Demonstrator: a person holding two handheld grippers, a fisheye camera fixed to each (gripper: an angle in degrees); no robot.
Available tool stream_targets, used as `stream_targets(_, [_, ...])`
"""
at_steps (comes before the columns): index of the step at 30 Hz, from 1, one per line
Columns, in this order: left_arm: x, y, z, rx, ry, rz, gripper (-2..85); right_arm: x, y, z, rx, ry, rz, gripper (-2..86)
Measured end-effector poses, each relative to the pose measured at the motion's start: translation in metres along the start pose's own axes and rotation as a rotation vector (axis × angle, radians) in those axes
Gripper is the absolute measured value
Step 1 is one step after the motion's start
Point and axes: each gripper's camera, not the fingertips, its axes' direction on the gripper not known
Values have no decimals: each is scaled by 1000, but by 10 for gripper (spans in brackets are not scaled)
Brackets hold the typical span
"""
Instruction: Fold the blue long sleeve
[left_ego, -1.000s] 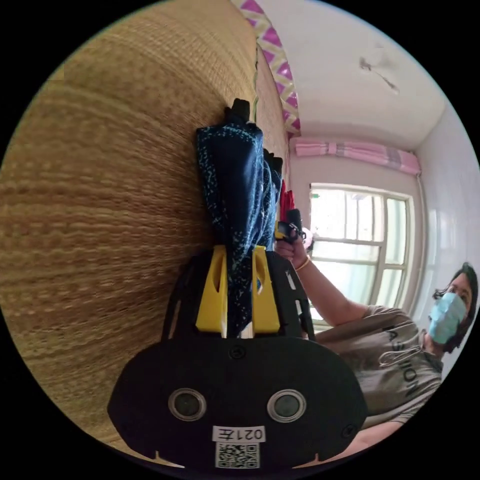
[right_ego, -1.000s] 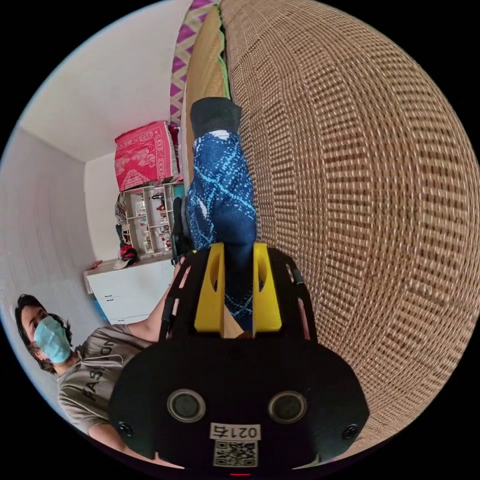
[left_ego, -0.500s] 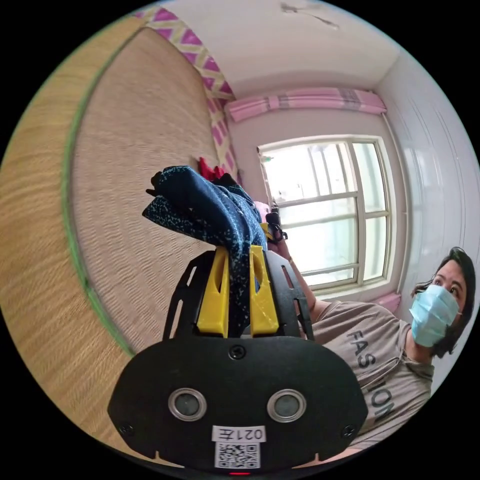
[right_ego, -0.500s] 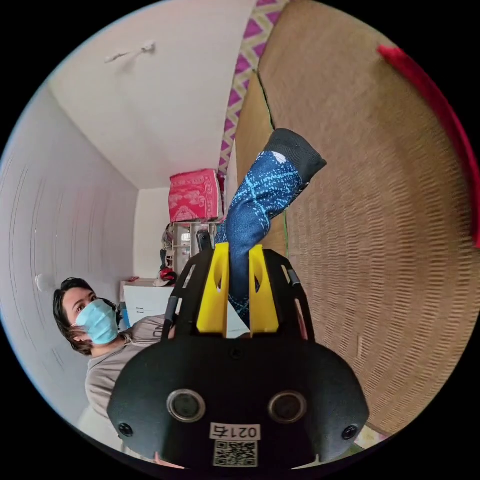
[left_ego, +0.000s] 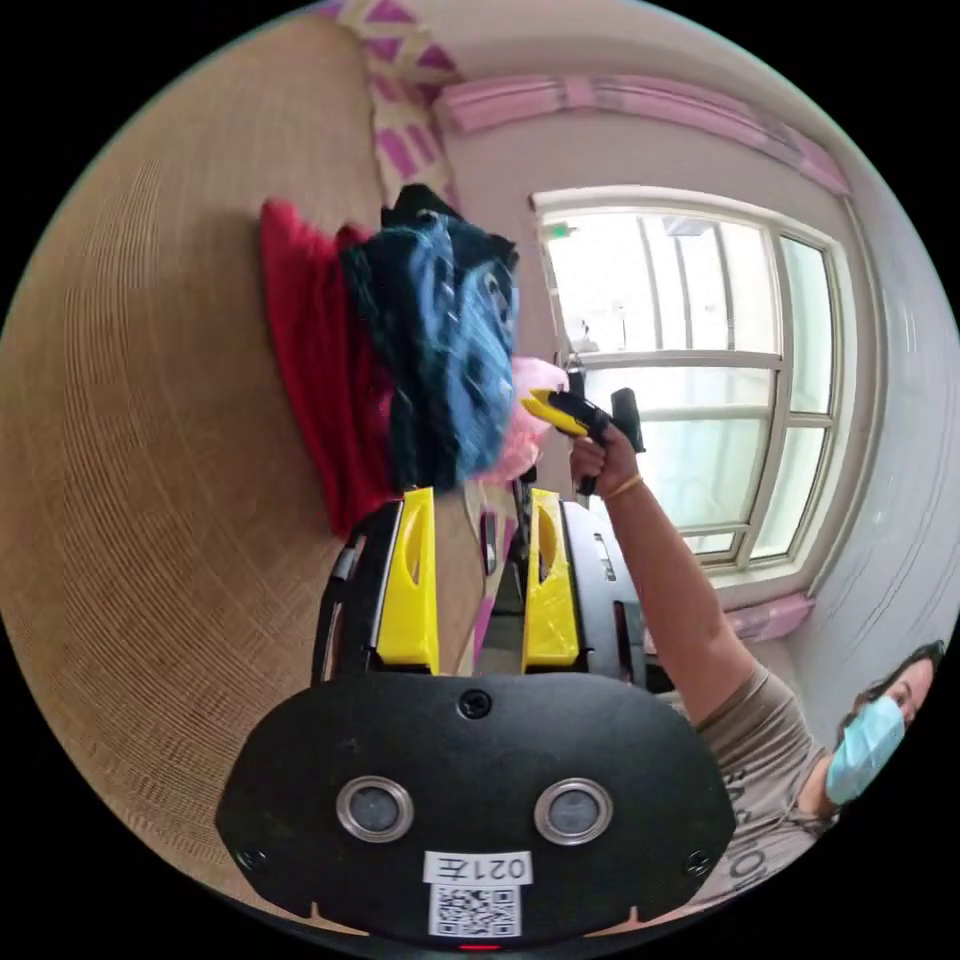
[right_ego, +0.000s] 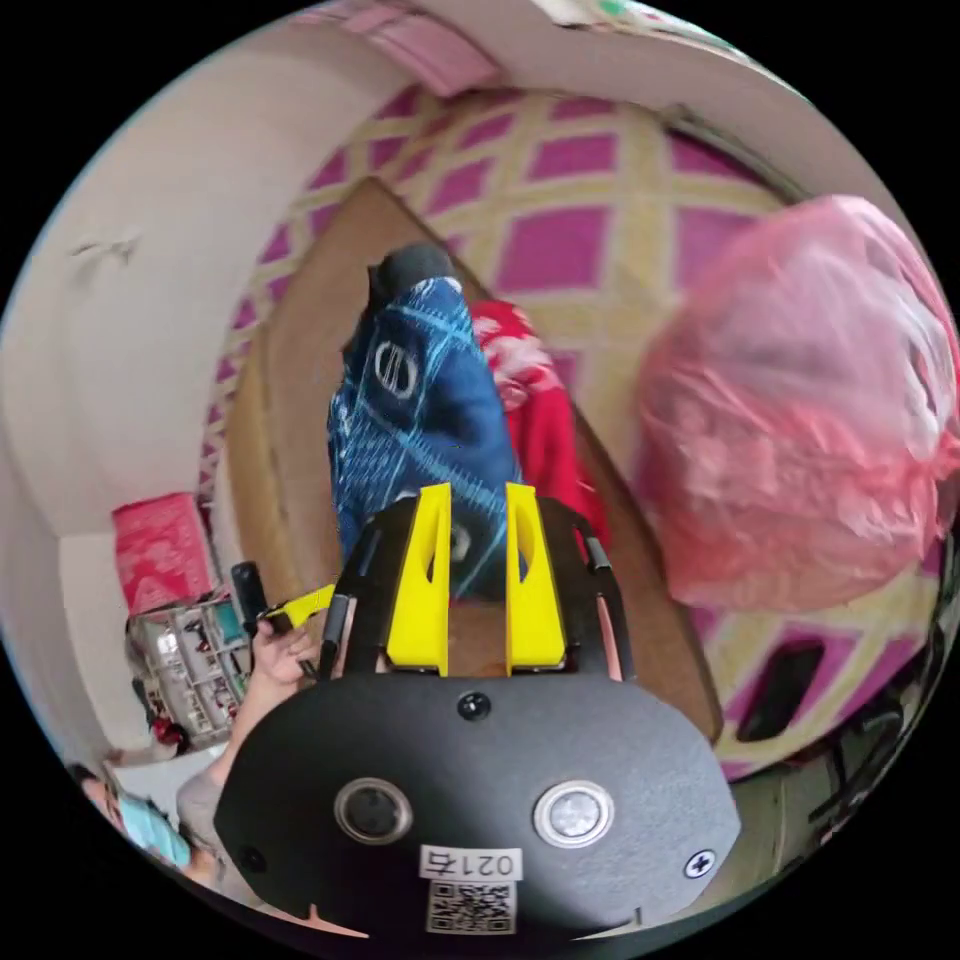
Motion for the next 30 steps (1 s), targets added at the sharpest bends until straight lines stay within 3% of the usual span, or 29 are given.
stream_targets(5, [-36,136,-3,-85,-84,11,98,-42,10,-5,34,-98,-225,64])
stream_targets(9, [-13,223,-25,-98,-136,37,82,-121,30,4,40,84,-477,46])
stream_targets(13, [32,316,-46,-97,-215,36,76,-141,47,41,11,298,-436,1])
stream_targets(19, [87,450,-86,93,-326,-22,61,-218,81,-24,98,302,-472,-9])
stream_targets(23, [102,560,-113,300,-477,-95,4,-314,154,-77,148,139,-683,-10])
stream_targets(30, [67,729,-166,581,-561,-217,-9,-523,340,-80,-31,-3,-1119,-10])
